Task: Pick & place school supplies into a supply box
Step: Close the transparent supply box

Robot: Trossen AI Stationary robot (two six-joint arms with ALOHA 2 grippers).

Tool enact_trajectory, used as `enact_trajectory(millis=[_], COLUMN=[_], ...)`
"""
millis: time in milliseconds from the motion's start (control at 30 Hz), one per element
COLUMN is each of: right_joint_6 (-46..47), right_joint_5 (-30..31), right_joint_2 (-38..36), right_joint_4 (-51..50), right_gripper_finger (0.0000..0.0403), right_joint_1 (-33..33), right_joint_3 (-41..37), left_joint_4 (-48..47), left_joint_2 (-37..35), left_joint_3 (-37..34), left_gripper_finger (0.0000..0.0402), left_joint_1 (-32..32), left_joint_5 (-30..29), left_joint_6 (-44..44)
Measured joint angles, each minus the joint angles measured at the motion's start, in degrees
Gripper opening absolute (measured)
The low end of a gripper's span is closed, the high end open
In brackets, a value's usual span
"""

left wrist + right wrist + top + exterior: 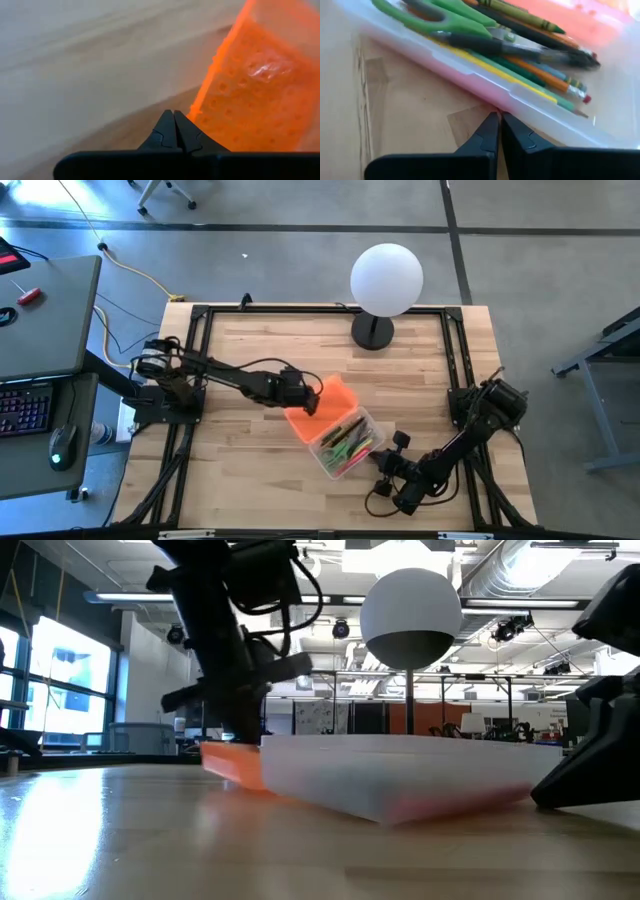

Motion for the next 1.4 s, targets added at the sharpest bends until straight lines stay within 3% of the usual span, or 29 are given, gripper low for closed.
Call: enact_trajectory(millis=[100,367,567,933,1400], right_joint_6=[-1.5,-3.0,-2.8,-2.9,-0.1], right_joint_5=[-0.6,-0.9,-0.9,-0.9,-5.4], right_joint_2=[0.0,0.0,-0.1,-0.1,-0.2], right_joint_4=[0.1,-0.3,-1.7,-2.2,-2.3], right_gripper_finger=[0.0000,0.0000,0.0000,0.0000,0.0000], right_joint_1=[-0.8,-0.7,-0.7,-0.7,-0.5], right_joint_3=[0.0,0.1,0.2,0.1,0.1], left_joint_4=[3.7,4.5,6.4,8.0,13.6], left_joint_2=[0.0,0.0,0.0,-0.7,-0.6], left_joint_3=[0.6,3.7,5.0,8.4,15.5], left_gripper_finger=[0.0010,0.0010,0.0012,0.0010,0.0010], left_joint_1=[0.3,0.2,-0.2,-2.4,-5.0], left_joint_5=[-0.6,-1.0,2.2,1.1,3.8], left_joint_6=[2.4,4.9,6.1,9.9,18.4])
